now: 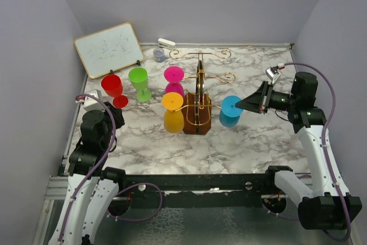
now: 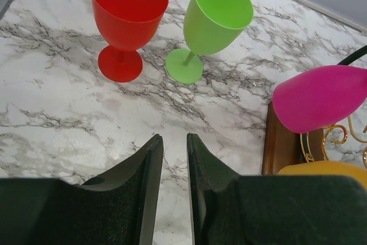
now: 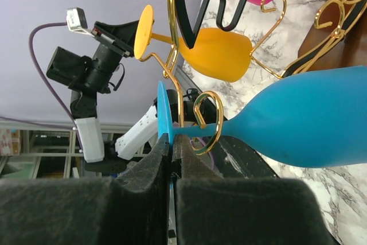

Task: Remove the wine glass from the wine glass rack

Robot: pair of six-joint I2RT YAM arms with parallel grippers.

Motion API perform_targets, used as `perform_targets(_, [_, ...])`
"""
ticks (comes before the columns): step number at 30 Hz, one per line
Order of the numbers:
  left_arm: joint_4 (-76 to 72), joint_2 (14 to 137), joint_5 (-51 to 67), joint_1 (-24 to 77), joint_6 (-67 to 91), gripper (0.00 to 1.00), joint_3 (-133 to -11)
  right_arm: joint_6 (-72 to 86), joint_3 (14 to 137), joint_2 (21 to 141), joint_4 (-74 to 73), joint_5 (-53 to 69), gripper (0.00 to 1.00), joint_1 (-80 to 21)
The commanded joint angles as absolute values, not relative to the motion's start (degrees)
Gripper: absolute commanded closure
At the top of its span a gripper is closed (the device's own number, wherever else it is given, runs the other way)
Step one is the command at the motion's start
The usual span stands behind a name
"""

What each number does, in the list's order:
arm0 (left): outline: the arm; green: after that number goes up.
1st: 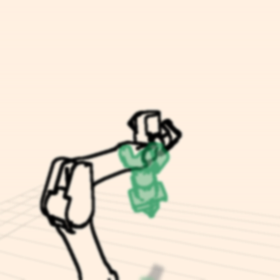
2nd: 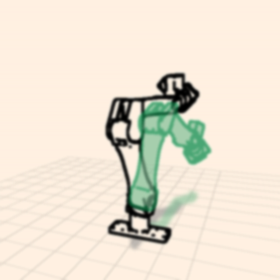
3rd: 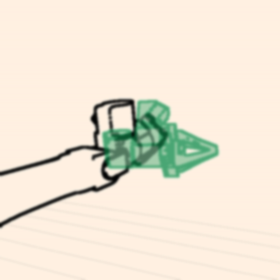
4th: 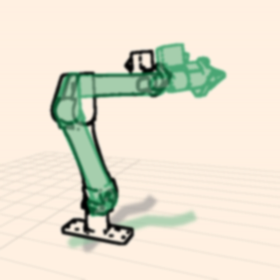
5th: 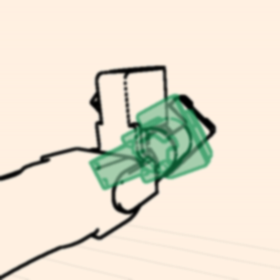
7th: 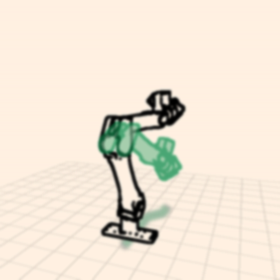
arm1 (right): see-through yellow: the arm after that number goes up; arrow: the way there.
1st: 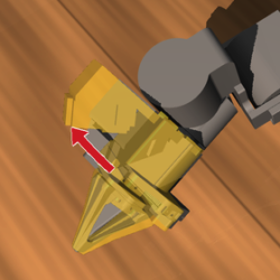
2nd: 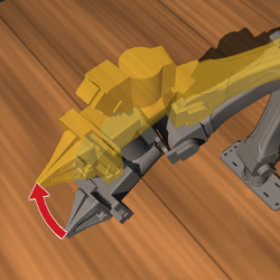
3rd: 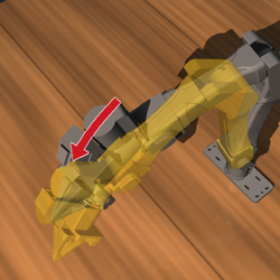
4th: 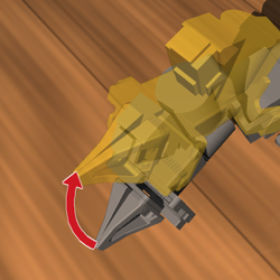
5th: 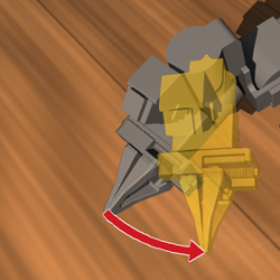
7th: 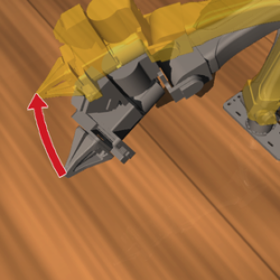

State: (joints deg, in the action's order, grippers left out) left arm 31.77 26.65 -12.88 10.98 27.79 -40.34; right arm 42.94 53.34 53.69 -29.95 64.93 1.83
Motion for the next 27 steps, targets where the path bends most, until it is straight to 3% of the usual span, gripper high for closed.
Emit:
perform_targets(1, [30.6, 26.6, -13.0, 11.2, 28.2, 0.73, -39.9, 40.8, 56.8, 55.4, -28.9, 67.7, 0.99, 1.8])
perform_targets(16, [30.6, 26.6, -13.4, 11.2, 28.3, 0.74, -39.9, 43.5, 57.7, 59.4, -22.8, 66.0, 0.99, -0.7])
perform_targets(27, [30.8, 26.9, -13.4, 11.2, 28.2, 0.73, -40.0, 39.3, 61.9, 62.1, -22.2, 49.7, 0.99, -1.1])
